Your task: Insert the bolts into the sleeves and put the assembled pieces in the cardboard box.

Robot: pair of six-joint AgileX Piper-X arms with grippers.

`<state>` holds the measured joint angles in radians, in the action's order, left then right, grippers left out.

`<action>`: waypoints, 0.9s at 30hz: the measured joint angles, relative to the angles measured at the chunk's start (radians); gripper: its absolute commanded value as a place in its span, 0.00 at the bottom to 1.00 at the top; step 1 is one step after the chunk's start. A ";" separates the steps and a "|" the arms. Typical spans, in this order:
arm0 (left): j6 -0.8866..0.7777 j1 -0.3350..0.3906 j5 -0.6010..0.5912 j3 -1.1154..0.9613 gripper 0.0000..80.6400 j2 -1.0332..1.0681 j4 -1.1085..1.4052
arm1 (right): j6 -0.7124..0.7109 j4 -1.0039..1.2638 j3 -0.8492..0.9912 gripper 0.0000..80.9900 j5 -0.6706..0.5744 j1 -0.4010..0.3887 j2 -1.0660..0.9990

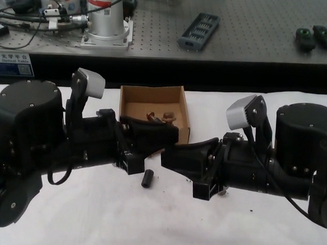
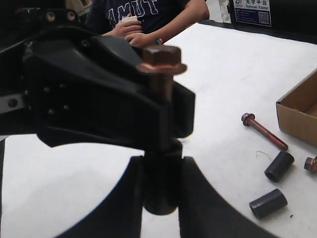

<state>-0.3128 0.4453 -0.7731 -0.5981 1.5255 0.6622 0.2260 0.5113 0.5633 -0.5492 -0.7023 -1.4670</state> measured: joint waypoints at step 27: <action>0.122 -0.384 0.223 0.000 0.65 -0.535 -0.553 | -0.100 -0.173 0.318 0.01 0.021 0.088 -0.194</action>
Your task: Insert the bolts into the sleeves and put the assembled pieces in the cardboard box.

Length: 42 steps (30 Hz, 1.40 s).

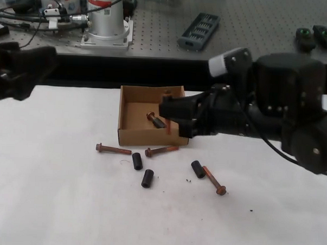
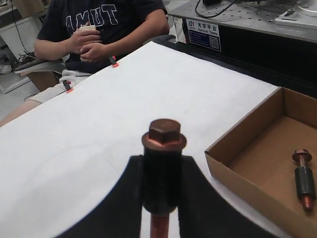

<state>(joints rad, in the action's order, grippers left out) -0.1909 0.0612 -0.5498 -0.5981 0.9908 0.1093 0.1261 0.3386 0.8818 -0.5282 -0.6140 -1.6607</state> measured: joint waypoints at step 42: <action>0.096 0.000 -0.030 0.001 0.43 -0.012 -0.428 | 0.049 -0.672 0.829 0.56 0.374 -0.023 -0.518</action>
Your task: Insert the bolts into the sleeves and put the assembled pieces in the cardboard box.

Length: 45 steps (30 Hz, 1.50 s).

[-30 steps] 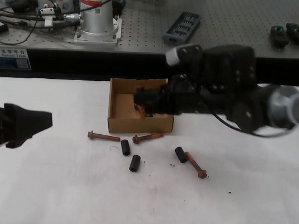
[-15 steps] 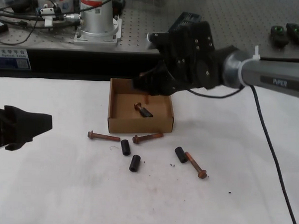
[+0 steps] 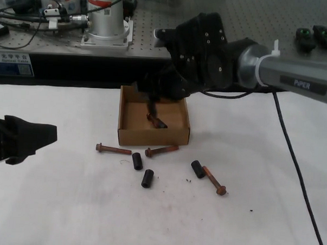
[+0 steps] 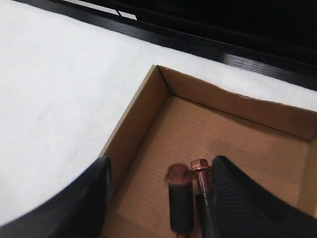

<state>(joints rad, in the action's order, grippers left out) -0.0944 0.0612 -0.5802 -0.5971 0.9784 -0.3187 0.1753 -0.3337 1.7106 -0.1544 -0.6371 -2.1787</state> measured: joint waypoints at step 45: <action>-0.751 0.239 0.267 -0.311 0.43 0.563 0.057 | 0.054 -0.058 -0.894 0.39 0.090 0.002 0.874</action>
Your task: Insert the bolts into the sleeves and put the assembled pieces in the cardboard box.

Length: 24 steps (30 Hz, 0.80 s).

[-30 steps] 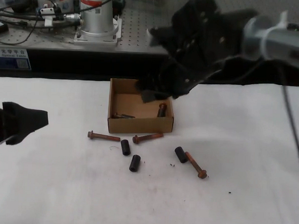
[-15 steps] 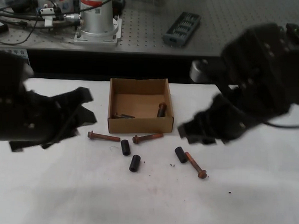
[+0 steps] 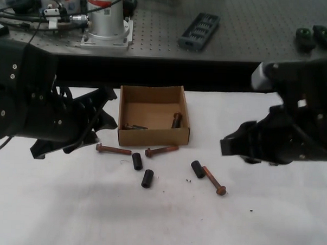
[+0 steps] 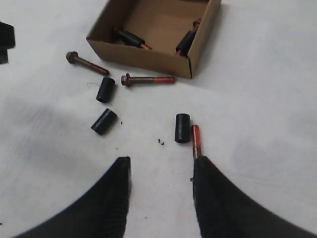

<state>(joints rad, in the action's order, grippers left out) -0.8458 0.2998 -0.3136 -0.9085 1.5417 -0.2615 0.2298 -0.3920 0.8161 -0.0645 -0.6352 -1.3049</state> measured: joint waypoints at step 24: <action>0.424 -0.245 -0.068 -0.012 0.31 -0.311 -0.062 | -0.355 -0.175 0.496 0.39 -0.244 -0.039 -0.514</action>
<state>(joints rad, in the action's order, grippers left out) -0.4220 0.0552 -0.3816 -0.9200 1.2305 -0.3233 -0.1256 -0.5666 1.3123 -0.3081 -0.6741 -1.8188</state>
